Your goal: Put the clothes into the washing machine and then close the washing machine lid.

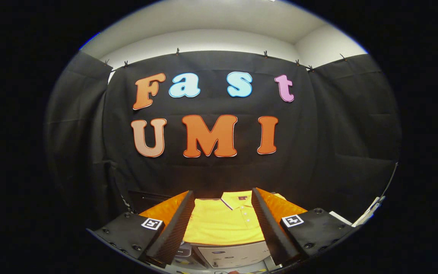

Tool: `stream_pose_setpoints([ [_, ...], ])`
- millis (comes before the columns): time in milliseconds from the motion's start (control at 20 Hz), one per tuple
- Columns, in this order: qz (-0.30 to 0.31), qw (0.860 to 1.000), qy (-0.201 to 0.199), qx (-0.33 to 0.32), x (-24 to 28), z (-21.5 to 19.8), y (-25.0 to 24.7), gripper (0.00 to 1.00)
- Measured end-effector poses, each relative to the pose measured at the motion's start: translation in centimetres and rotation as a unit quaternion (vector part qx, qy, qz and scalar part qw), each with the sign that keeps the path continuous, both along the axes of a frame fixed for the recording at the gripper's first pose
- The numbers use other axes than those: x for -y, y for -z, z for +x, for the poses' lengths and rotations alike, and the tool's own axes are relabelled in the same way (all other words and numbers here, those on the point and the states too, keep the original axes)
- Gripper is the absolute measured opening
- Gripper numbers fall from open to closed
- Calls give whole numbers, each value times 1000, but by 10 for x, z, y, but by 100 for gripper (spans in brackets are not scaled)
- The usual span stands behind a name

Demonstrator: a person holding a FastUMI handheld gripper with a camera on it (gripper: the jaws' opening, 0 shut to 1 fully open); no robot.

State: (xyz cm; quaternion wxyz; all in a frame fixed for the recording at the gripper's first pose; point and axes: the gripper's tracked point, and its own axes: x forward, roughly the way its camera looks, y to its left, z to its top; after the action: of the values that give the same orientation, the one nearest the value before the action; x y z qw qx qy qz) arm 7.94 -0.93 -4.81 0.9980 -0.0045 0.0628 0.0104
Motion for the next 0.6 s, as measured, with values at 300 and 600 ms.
stream_pose_setpoints([
  [300, 1, 998, 4, -59, 30, 72, 52, 98],
  [600, -7, 993, 6, -119, 56, 145, 114, 98],
])
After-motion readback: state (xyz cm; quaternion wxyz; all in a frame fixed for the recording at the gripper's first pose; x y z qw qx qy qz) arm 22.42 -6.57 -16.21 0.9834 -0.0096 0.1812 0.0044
